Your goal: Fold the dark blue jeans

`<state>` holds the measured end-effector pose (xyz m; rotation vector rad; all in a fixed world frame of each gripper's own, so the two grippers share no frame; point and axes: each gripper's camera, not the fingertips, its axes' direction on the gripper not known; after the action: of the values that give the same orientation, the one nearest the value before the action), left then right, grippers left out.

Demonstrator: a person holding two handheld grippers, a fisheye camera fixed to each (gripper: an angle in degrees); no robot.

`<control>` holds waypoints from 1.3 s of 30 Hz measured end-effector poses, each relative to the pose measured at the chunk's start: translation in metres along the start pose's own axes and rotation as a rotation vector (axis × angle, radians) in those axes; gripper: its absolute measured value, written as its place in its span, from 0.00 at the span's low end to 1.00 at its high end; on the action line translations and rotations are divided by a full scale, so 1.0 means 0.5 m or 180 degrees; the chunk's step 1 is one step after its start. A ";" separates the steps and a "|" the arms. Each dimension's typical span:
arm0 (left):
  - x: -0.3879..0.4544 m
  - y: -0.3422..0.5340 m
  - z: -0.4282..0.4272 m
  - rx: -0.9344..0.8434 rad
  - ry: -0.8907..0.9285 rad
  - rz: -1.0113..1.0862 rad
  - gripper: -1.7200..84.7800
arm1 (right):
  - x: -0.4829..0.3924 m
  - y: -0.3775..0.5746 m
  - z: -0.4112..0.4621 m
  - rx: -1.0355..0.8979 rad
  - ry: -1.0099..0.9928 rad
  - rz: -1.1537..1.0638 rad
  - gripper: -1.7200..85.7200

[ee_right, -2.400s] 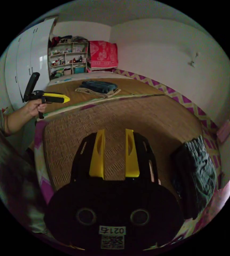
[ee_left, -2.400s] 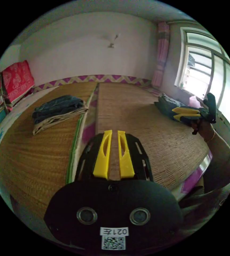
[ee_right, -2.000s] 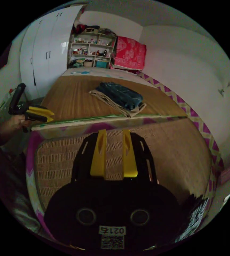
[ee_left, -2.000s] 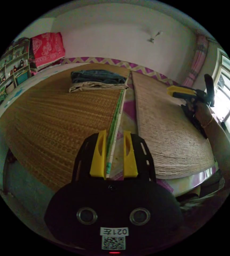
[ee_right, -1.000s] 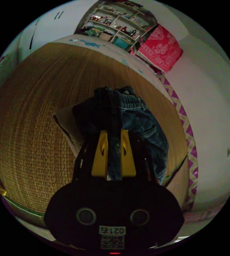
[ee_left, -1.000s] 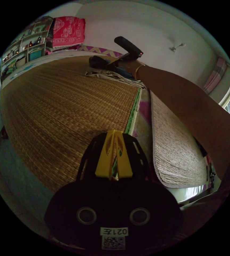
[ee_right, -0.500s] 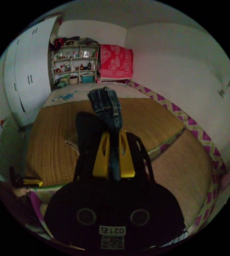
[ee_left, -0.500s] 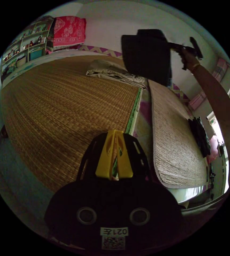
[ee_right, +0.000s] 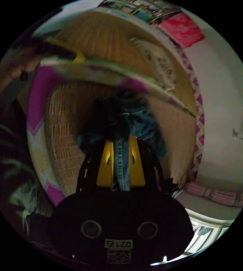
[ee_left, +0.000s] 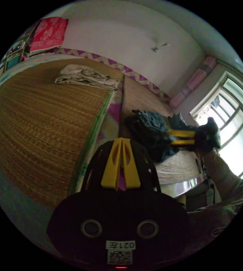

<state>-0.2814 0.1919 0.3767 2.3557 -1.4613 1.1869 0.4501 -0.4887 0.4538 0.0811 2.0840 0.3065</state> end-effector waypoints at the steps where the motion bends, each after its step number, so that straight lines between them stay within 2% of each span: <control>1: 0.012 0.002 0.002 -0.0002 0.0015 0.0033 0.01 | -0.019 0.017 0.009 0.0006 0.0029 0.0041 0.11; 3: 0.049 0.010 0.013 -0.0024 0.0045 0.0102 0.01 | -0.047 0.104 -0.027 0.0400 0.0525 0.0380 0.13; 4: 0.057 0.011 0.017 -0.0027 0.0047 0.0105 0.01 | -0.045 0.124 -0.041 0.0462 0.0573 0.0465 0.13; 9: 0.115 -0.001 0.079 -0.0058 -0.0044 0.0138 0.02 | 0.011 0.298 -0.154 0.1230 0.0042 0.0888 0.14; 12: 0.134 -0.018 0.151 -0.0237 0.0083 0.0047 0.06 | 0.049 0.342 -0.151 0.1269 -0.0502 0.0859 0.16; 14: 0.139 -0.024 0.197 -0.0362 0.0212 -0.0085 0.07 | 0.062 0.359 -0.129 0.1119 -0.0383 0.0866 0.16; 16: 0.148 -0.026 0.235 -0.0413 0.0324 -0.0178 0.08 | 0.083 0.396 -0.129 0.1233 -0.0304 0.0961 0.12; 19: 0.176 -0.034 0.279 -0.0385 0.0424 -0.0220 0.08 | 0.177 0.512 -0.161 0.1508 -0.0611 0.1471 0.08; 21: 0.204 -0.056 0.320 -0.0452 0.0447 -0.0242 0.10 | 0.293 0.675 -0.188 0.1948 -0.1128 0.2101 0.07; 22: 0.210 -0.063 0.332 -0.0465 0.0459 -0.0256 0.10 | 0.323 0.726 -0.195 0.2074 -0.1227 0.2292 0.07; 24: 0.224 -0.095 0.383 -0.0553 0.0573 -0.0381 0.12 | 0.434 0.949 -0.220 0.2576 -0.1480 0.3033 0.06; 29: 0.253 -0.153 0.498 -0.0906 0.0797 -0.0374 0.14 | 0.550 1.398 -0.284 0.3036 -0.0936 0.4223 0.06; 31: 0.275 -0.174 0.525 -0.0956 0.0786 -0.0270 0.09 | 0.569 1.555 -0.278 0.2930 -0.0857 0.4690 0.06; 33: 0.313 -0.203 0.557 -0.1008 0.0759 -0.0079 0.03 | 0.558 1.744 -0.231 0.2851 -0.1039 0.5263 0.06; 39: 0.440 -0.265 0.665 -0.1395 0.0746 0.0753 0.01 | 0.410 2.070 -0.058 0.2257 -0.1698 0.6261 0.06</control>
<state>0.0575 -0.0527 0.3350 1.7376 -1.7362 1.0157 0.2511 0.5430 0.5542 2.3174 0.8137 0.5295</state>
